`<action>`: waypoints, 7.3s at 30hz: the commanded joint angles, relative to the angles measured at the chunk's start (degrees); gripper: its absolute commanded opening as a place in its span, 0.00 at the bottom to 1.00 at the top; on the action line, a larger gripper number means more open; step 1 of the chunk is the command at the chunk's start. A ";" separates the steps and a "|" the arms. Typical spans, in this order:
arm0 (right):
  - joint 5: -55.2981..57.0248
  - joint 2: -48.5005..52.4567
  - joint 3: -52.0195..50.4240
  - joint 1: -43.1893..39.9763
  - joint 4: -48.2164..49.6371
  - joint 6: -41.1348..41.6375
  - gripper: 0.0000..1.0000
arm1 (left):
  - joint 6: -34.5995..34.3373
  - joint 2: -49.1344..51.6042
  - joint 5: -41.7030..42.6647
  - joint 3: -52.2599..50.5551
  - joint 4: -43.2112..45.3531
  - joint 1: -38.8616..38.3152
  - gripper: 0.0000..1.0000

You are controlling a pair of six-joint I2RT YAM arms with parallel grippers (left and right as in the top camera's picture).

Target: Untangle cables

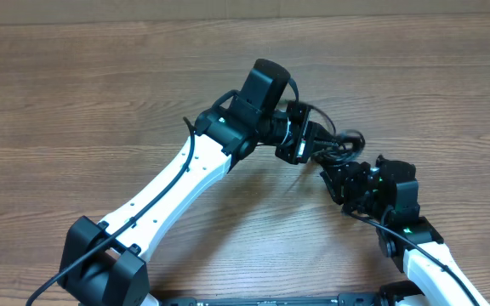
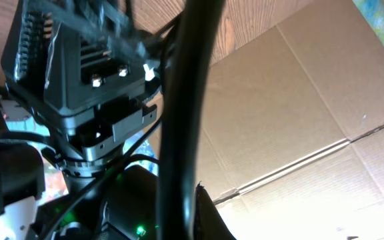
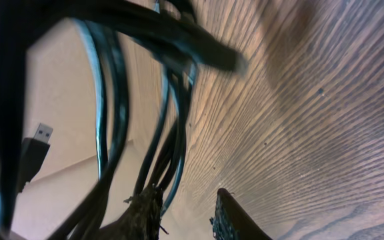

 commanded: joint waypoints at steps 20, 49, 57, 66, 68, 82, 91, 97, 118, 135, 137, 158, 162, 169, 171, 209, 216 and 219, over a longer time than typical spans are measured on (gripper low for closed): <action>-11.76 -0.20 0.74 0.22 3.52 -8.31 0.38 | 75.58 -1.22 -32.63 1.20 -14.82 2.29 0.98; 9.68 -0.20 6.60 0.22 -9.60 -40.04 0.54 | 81.33 7.13 -42.97 0.68 -20.98 2.19 0.99; 20.92 0.46 10.93 0.22 -16.55 -48.78 0.64 | 81.31 7.13 -45.33 0.68 -20.98 2.19 1.00; 22.05 11.02 10.93 0.22 -12.41 -53.86 0.68 | 81.31 7.13 -45.68 0.68 -21.00 2.19 1.00; 21.77 13.27 10.93 0.22 -11.08 -54.03 0.68 | 81.31 7.13 -45.68 0.68 -21.00 2.19 0.99; 18.16 16.15 10.91 0.24 -8.96 -55.56 0.68 | 81.29 7.13 -45.62 0.68 -20.79 2.19 1.00; 18.14 16.15 10.86 0.24 -8.74 -57.07 0.66 | 81.29 7.15 -45.66 0.68 -20.70 2.19 1.00; 17.92 16.22 10.88 0.87 -8.33 -59.69 0.69 | 81.29 7.15 -45.68 0.68 -20.52 2.19 1.00; 25.90 25.44 10.88 8.15 -3.39 -61.09 0.67 | 81.31 7.15 -45.68 0.68 -20.11 2.19 1.00; 28.89 25.49 10.88 8.15 0.37 -62.60 0.48 | 81.29 7.15 -45.59 0.68 -19.93 2.19 1.00; 28.89 25.81 10.88 8.15 0.22 -62.60 0.47 | 81.29 7.15 -45.48 0.68 -19.91 2.19 1.00; 28.41 27.28 10.88 8.15 0.17 -62.62 0.04 | 81.29 7.15 -45.48 0.68 -19.91 2.19 0.99; 26.08 22.29 10.88 8.15 -2.32 -63.30 0.04 | 81.29 7.15 -45.00 0.68 -19.87 2.19 1.00; 24.63 7.96 10.91 8.15 -10.34 -64.74 0.04 | 84.87 7.15 -42.69 0.68 -19.15 2.19 1.00; 24.24 3.80 10.91 8.15 -13.35 -65.44 0.04 | 88.61 7.15 -38.71 0.68 -17.97 2.16 1.00; 7.28 -15.13 10.95 8.15 -13.05 -59.25 0.04 | 118.60 7.15 -26.10 0.68 -16.70 0.13 0.95; 6.21 -15.13 10.95 8.13 -12.79 -59.23 0.04 | 114.81 7.15 -44.22 0.68 -16.68 0.72 1.00; 5.38 -15.13 10.95 8.15 -12.41 -59.25 0.04 | 112.13 7.15 -48.76 0.68 -16.74 1.51 1.00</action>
